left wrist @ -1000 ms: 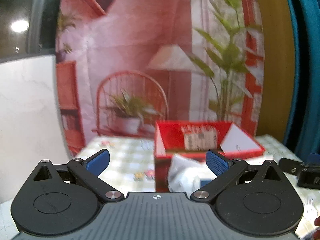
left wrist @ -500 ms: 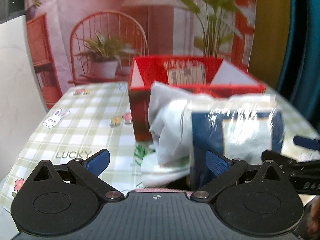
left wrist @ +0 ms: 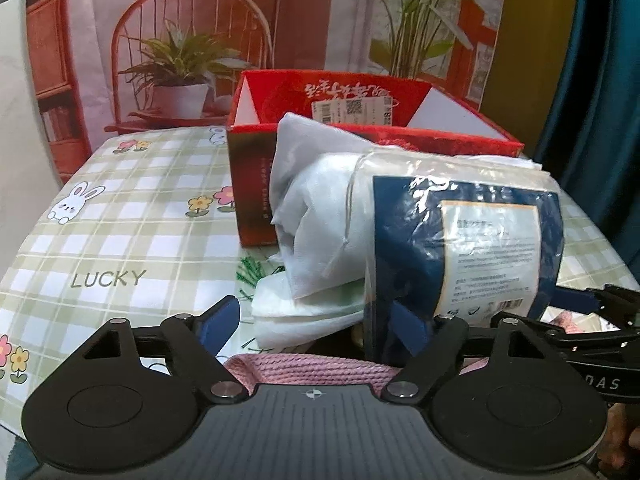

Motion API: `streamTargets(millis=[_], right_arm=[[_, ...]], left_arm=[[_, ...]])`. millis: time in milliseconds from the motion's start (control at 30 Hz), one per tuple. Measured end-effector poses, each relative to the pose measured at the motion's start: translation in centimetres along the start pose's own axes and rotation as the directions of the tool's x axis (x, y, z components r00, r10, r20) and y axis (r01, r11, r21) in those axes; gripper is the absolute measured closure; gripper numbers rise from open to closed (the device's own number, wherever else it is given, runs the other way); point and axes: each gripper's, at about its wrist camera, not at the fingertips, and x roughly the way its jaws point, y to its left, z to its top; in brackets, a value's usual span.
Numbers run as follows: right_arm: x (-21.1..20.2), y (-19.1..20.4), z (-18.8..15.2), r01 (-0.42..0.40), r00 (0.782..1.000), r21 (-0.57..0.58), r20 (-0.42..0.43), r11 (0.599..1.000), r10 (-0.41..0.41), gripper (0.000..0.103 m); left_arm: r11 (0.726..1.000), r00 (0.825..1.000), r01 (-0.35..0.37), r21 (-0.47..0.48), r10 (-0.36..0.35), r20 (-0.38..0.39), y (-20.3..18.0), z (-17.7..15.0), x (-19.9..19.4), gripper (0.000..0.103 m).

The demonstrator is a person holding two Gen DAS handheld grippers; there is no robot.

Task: Organize soft objects
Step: 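Move both grippers down to the blue cotton pad bag on the pile, then close the left gripper on the blue bag while the right gripper also grips it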

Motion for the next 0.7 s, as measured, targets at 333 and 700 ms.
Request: streamTargets(millis=[333,700], right_arm=[[-0.3,0.0,0.1,-0.049,0.999,0.0,0.006,0.999,0.049,0.05],[0.5,-0.5,-0.3,-0.061,0.998,0.022,-0.001,0.998,0.061,0.05]], left_arm=[[0.996,0.994,0.093,-0.002,-0.093,0.051,-0.4,0.0,-1.1,0.027],[0.967,0.967,0.254,0.021,-0.255,0.014,-1.4,-0.2,1.1,0.049]])
